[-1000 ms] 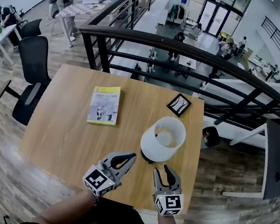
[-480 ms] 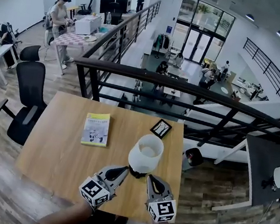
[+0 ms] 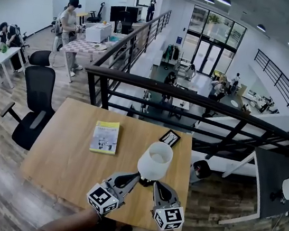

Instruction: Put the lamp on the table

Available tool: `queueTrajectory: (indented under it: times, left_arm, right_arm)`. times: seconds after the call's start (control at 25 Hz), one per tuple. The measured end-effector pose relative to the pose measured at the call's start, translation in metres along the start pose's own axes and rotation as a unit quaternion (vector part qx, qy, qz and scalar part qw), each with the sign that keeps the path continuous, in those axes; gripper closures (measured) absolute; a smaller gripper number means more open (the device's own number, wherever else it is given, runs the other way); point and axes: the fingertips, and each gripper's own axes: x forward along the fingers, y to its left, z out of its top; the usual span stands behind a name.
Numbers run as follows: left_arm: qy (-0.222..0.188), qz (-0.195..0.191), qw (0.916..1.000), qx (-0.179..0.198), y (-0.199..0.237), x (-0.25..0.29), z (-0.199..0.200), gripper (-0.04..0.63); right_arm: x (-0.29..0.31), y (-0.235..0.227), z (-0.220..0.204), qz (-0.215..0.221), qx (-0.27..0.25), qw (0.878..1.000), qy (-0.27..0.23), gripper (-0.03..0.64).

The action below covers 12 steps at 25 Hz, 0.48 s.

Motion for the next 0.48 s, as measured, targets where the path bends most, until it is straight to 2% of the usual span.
queueTrajectory:
  times: [0.2, 0.48]
  left_arm:
    - [-0.001, 0.0, 1.0, 0.005, 0.0, -0.016, 0.01, 0.588]
    - [-0.012, -0.029, 0.9995, 0.007, -0.004, -0.055, 0.025, 0.588]
  right_arm:
    - [0.0, 0.019, 0.01, -0.001, 0.009, 1.0, -0.003, 0.601]
    - [0.005, 0.067, 0.024, -0.009, 0.013, 1.0, -0.004, 0.601]
